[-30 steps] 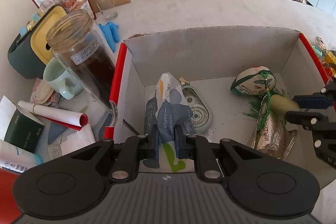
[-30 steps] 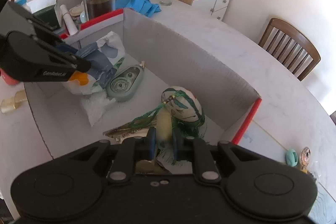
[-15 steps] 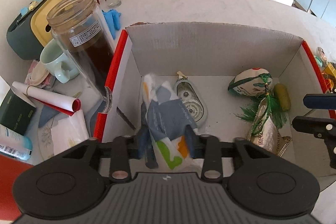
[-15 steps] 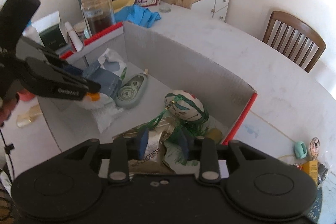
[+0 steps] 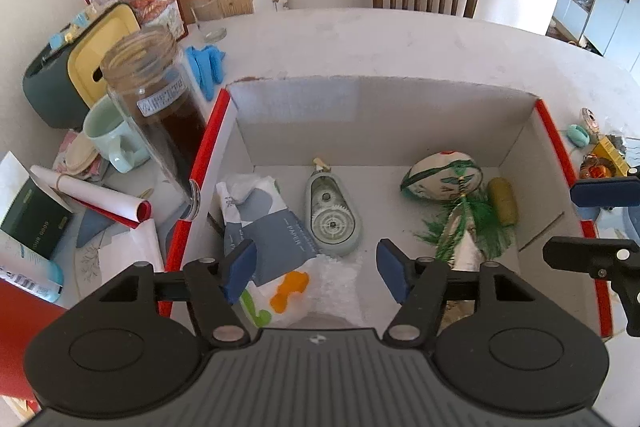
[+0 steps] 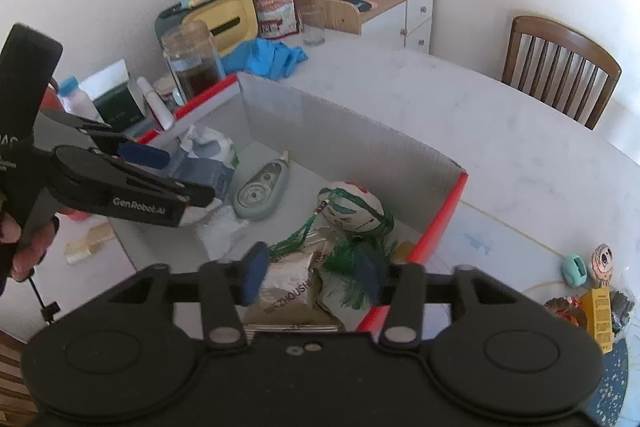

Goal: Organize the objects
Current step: 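Withdraw both grippers from the box back to the plate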

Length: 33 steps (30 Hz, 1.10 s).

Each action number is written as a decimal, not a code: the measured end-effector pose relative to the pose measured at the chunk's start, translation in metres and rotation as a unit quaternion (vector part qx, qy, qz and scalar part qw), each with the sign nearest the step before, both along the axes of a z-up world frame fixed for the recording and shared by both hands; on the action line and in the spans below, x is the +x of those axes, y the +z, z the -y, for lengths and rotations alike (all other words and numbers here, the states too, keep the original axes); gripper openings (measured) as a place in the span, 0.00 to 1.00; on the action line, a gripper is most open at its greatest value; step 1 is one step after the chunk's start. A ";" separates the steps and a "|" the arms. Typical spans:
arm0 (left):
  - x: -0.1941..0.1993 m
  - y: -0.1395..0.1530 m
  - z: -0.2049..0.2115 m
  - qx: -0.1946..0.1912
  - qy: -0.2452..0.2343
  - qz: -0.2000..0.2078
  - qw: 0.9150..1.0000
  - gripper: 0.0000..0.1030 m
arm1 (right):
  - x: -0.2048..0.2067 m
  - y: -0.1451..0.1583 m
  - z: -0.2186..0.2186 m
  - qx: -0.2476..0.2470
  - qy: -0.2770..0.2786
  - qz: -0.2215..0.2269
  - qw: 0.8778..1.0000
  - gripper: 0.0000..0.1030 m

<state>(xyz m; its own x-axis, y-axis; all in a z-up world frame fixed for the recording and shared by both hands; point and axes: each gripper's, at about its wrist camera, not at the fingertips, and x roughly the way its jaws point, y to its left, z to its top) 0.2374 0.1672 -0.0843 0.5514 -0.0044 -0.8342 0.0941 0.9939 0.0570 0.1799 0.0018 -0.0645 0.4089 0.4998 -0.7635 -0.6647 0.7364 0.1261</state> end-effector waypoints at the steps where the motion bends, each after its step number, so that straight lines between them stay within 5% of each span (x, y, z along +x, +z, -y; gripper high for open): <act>1: -0.002 0.002 0.002 0.000 0.000 0.003 1.000 0.64 | -0.001 0.002 0.002 0.002 0.000 0.000 1.000 0.50; 14: -0.033 0.040 0.044 -0.022 -0.015 0.053 0.998 0.77 | -0.002 0.031 0.055 0.052 -0.007 -0.003 0.999 0.67; 33: -0.049 0.069 0.153 -0.062 -0.057 0.080 0.993 0.87 | 0.010 0.054 0.193 0.091 -0.073 0.028 0.993 0.97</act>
<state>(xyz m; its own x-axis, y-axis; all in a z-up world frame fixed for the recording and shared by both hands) 0.1884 0.0145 -0.0149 0.6675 -0.1711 -0.7247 0.2053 0.9778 -0.0418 0.1898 -0.1909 -0.0108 0.5262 0.5603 -0.6397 -0.5631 0.7933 0.2317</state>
